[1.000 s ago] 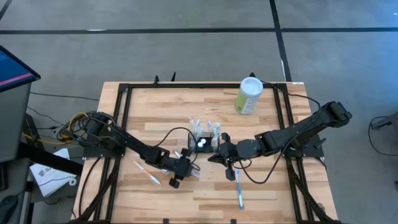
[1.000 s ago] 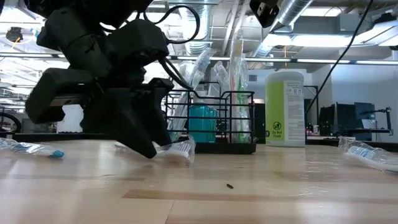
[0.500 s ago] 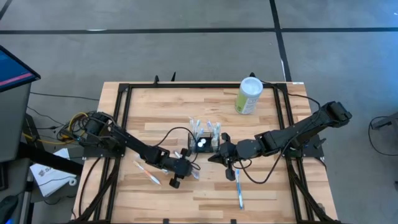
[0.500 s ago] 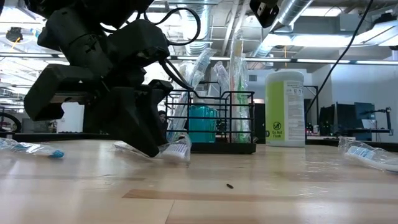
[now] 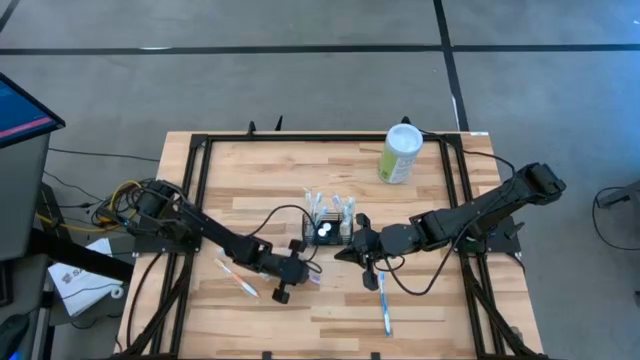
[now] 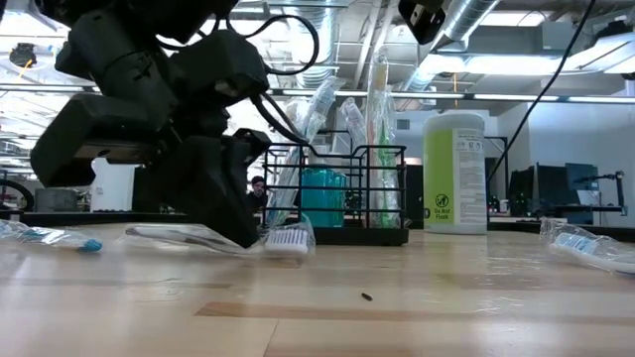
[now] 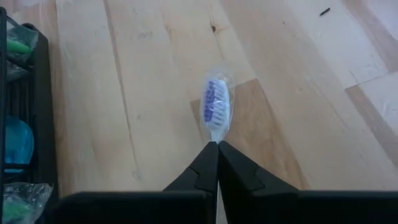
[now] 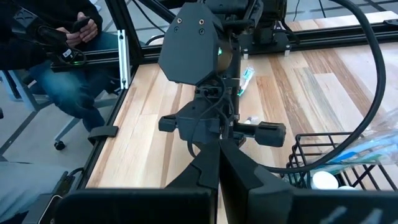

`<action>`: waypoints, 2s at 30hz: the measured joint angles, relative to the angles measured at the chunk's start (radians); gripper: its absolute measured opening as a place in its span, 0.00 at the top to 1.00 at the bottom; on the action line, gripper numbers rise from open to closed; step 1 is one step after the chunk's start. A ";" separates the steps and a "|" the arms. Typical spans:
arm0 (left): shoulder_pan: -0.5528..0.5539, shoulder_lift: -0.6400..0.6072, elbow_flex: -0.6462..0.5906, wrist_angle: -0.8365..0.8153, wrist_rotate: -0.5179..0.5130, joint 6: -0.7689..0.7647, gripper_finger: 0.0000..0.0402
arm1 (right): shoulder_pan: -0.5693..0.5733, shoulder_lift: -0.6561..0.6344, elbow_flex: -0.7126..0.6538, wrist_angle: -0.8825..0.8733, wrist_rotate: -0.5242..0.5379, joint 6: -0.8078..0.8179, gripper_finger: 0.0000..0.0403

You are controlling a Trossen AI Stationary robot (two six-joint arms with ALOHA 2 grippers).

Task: Pick & Place toothbrushing station
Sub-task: Put the purple toothbrush into the left compartment of the organizer

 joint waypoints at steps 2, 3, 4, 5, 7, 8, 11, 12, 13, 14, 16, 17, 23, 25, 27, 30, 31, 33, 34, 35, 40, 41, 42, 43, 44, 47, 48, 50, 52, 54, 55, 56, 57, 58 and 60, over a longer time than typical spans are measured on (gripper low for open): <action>-0.006 -0.007 0.001 -0.002 -0.002 -0.021 1.00 | 0.000 0.000 0.000 0.000 0.000 0.000 1.00; -0.009 -0.007 0.005 -0.002 -0.002 -0.032 1.00 | 0.000 0.000 0.000 -0.001 0.000 0.000 1.00; -0.014 -0.009 0.009 -0.002 -0.002 -0.044 1.00 | 0.000 0.000 0.000 -0.003 0.000 0.000 1.00; -0.018 -0.012 0.013 -0.003 -0.002 -0.047 1.00 | 0.000 0.000 0.000 -0.003 0.000 0.000 1.00; -0.027 -0.013 0.030 0.001 -0.005 -0.048 1.00 | 0.000 0.000 0.000 -0.003 0.000 0.000 1.00; -0.031 -0.013 0.038 0.001 -0.007 -0.049 1.00 | 0.000 0.000 0.000 -0.003 0.000 0.000 1.00; -0.034 -0.013 0.065 0.001 -0.010 -0.051 1.00 | 0.002 0.000 0.000 -0.003 0.000 0.000 1.00; -0.035 -0.013 0.072 0.003 -0.011 -0.056 1.00 | 0.002 0.000 0.000 -0.003 0.000 0.000 1.00; -0.035 -0.013 0.079 0.002 -0.011 -0.065 1.00 | 0.002 0.000 0.000 -0.003 0.000 0.000 1.00; -0.034 -0.013 0.086 0.001 -0.012 -0.071 1.00 | 0.003 0.000 0.000 -0.006 0.000 0.000 1.00; -0.035 -0.013 0.098 0.001 -0.012 -0.078 1.00 | 0.002 0.000 0.000 -0.009 0.000 0.000 1.00; -0.036 -0.013 0.104 0.001 -0.012 -0.081 1.00 | 0.002 0.000 0.000 -0.010 0.000 0.000 1.00; -0.046 -0.045 0.128 0.003 -0.013 -0.127 1.00 | 0.002 0.000 -0.001 -0.025 0.004 0.000 1.00; -0.057 -0.079 0.129 0.005 -0.028 -0.138 1.00 | 0.002 0.000 -0.001 -0.025 0.005 -0.003 1.00; -0.072 -0.126 0.128 0.007 -0.074 -0.142 1.00 | 0.002 0.000 -0.001 -0.025 0.008 -0.005 1.00; -0.087 -0.206 0.123 0.011 -0.145 -0.132 1.00 | 0.003 0.000 -0.001 -0.023 0.009 -0.008 1.00; -0.090 -0.235 0.114 0.014 -0.167 -0.131 1.00 | 0.006 0.000 -0.001 -0.023 0.011 -0.008 1.00; -0.090 -0.293 0.091 0.029 -0.224 -0.128 1.00 | 0.012 0.000 -0.001 -0.022 0.016 -0.008 1.00; -0.090 -0.322 0.075 0.026 -0.255 -0.129 1.00 | 0.016 0.000 -0.001 -0.020 0.016 -0.008 1.00; -0.089 -0.348 0.057 0.045 -0.280 -0.128 1.00 | 0.018 0.000 -0.001 -0.019 0.022 -0.008 1.00; -0.071 -0.459 -0.077 0.312 -0.308 -0.089 1.00 | 0.037 0.000 -0.001 -0.020 0.062 -0.008 1.00; -0.065 -0.477 -0.106 0.371 -0.308 -0.068 1.00 | 0.041 0.000 -0.001 -0.020 0.066 -0.008 1.00; -0.061 -0.495 -0.137 0.426 -0.308 -0.054 1.00 | 0.044 0.000 -0.001 -0.018 0.068 -0.008 1.00; -0.054 -0.505 -0.164 0.482 -0.308 -0.040 1.00 | 0.048 0.000 -0.001 -0.015 0.068 -0.008 1.00; -0.047 -0.514 -0.189 0.539 -0.308 -0.027 1.00 | 0.053 0.000 -0.001 -0.011 0.068 -0.008 1.00; -0.028 -0.525 -0.253 0.695 -0.308 -0.011 1.00 | 0.061 0.000 -0.001 0.008 0.068 -0.008 1.00; -0.021 -0.525 -0.271 0.735 -0.304 -0.011 1.00 | 0.062 0.000 -0.001 0.012 0.068 -0.008 1.00; -0.008 -0.525 -0.298 0.784 -0.301 -0.010 1.00 | 0.062 0.000 -0.001 0.015 0.068 -0.008 1.00; 0.006 -0.525 -0.315 0.815 -0.300 -0.010 1.00 | 0.062 0.000 -0.001 0.016 0.068 -0.007 1.00; 0.015 -0.525 -0.328 0.853 -0.296 -0.009 1.00 | 0.061 0.000 -0.001 0.016 0.070 -0.003 1.00; 0.020 -0.525 -0.332 0.875 -0.286 -0.008 1.00 | 0.061 0.000 -0.001 0.018 0.071 -0.003 1.00; 0.026 -0.525 -0.333 0.885 -0.277 -0.007 1.00 | 0.061 0.000 -0.001 0.020 0.073 -0.002 1.00; 0.030 -0.525 -0.334 0.887 -0.273 -0.002 1.00 | 0.061 0.000 -0.001 0.020 0.085 0.000 1.00; 0.030 -0.525 -0.334 0.889 -0.273 0.007 1.00 | 0.061 0.000 -0.001 0.020 0.092 0.000 1.00; 0.030 -0.525 -0.334 0.904 -0.272 0.016 1.00 | 0.061 0.000 -0.001 0.024 0.093 0.000 1.00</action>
